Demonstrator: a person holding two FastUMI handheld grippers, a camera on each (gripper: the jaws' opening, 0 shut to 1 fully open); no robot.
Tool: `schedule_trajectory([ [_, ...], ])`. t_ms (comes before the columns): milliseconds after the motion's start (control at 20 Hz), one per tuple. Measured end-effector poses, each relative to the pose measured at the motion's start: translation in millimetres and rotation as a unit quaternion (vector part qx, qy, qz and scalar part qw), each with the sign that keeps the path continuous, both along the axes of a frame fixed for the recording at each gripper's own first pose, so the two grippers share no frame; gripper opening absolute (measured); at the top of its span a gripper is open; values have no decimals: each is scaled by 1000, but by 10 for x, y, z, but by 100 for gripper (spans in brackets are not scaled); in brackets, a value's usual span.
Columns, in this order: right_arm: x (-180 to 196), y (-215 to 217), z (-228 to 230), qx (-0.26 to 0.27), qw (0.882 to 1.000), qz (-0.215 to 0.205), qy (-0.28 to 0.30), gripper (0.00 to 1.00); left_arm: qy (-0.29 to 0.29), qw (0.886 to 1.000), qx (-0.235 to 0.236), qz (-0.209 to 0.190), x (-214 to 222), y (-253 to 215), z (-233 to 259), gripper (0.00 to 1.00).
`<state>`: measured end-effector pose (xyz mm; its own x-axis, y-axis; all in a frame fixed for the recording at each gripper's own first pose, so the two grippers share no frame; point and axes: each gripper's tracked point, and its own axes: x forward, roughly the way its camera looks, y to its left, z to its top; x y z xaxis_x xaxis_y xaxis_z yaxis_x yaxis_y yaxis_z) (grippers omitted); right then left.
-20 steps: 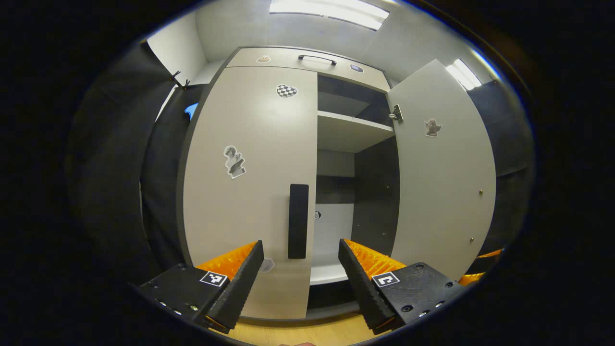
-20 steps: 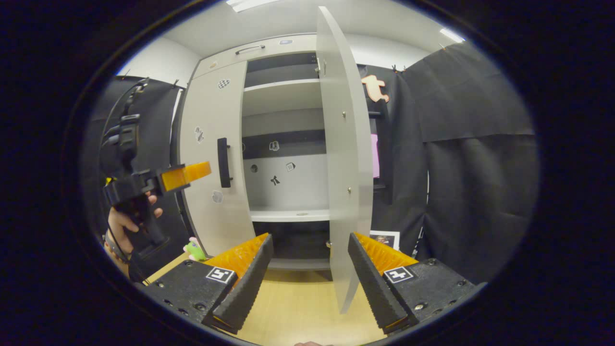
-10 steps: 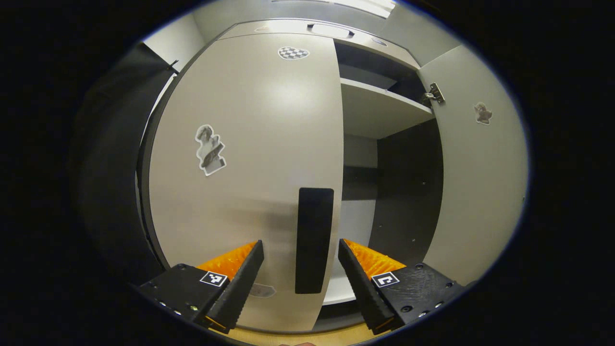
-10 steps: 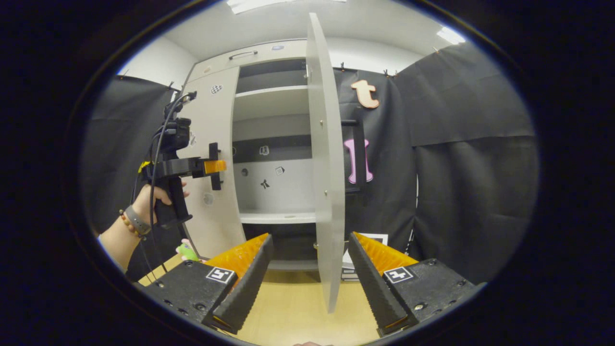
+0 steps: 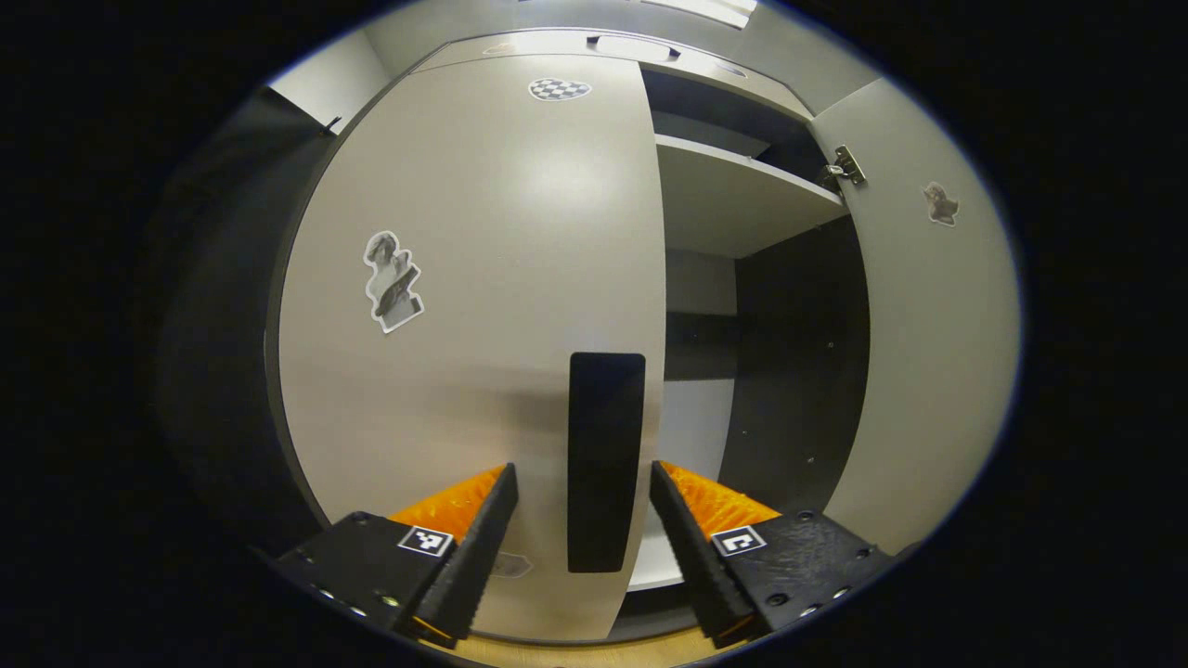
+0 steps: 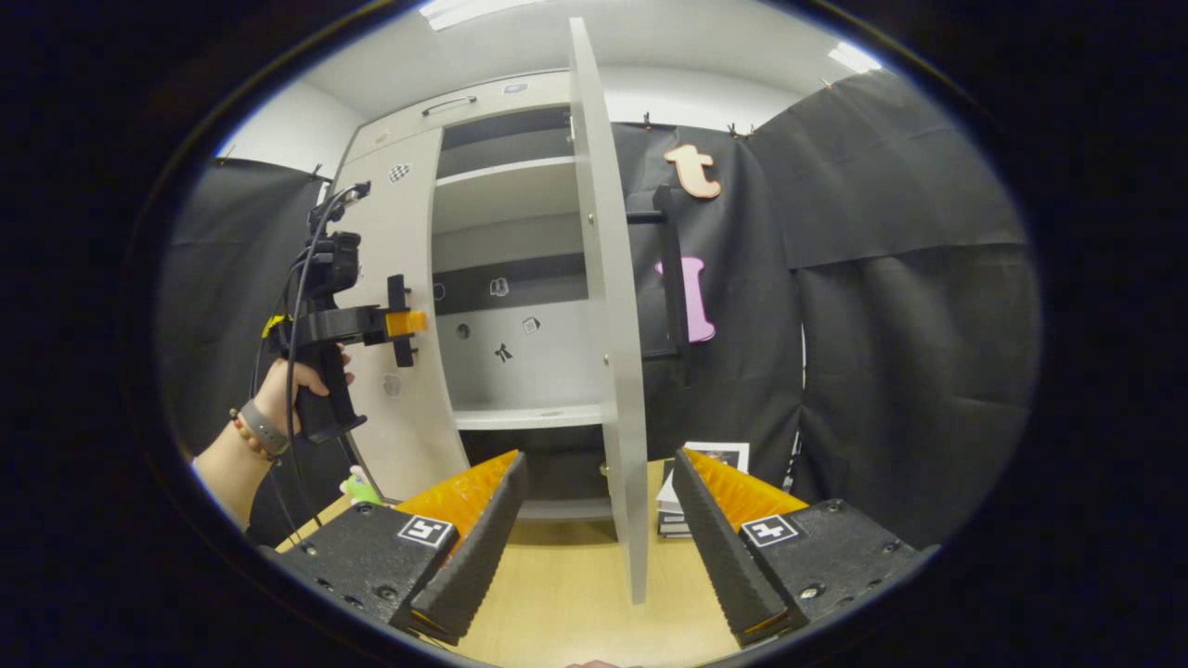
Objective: Open the right door of the double-door shoe cabinet with the right hand, and open the left door with the left hand.
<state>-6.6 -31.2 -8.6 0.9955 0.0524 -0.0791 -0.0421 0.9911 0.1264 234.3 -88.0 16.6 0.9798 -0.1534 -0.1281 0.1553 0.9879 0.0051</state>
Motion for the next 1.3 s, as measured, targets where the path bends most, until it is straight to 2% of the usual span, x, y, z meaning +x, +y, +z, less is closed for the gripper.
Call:
schedule_trajectory([
  [100, 12, 5, -12, 1, 1000, 3, 2, 98, 18, 1000, -19, -9, -11, -29, -57, 34],
  [150, 4, -3, -15, 0, 1000, 3, 2, 96, 13, 1000, -16, -11, -8, -26, -39, 37],
  [250, 1, -11, -26, -1, 1000, 3, 2, 96, 19, 1000, -8, -17, -26, -19, -55, 29],
  [300, 10, -13, -30, -1, 1000, 2, 2, 96, 18, 1000, -11, -19, -27, -33, -58, 38],
  [350, 16, -18, -28, -1, 1000, 1, 3, 96, 16, 1000, -8, -22, -23, -33, -51, 21],
  [400, 20, -19, -30, 0, 1000, 1, 3, 98, 13, 1000, -6, -22, -35, -26, -61, 15],
  [800, -39, -47, -38, -6, 1000, -6, 5, 96, 29, 999, -1, -18, -130, -16, -44, 15],
  [950, -111, -47, 28, -8, 1000, -14, -10, 98, 36, 999, 7, -12, -264, 15, -19, 14],
  [1000, -145, -33, 47, -7, 1000, -14, -15, 96, 34, 999, 12, -11, -309, 29, -4, 15],
  [1300, -142, 116, 93, -14, 1000, -4, -26, 98, 31, 999, 27, -10, -721, 213, 85, 15],
])
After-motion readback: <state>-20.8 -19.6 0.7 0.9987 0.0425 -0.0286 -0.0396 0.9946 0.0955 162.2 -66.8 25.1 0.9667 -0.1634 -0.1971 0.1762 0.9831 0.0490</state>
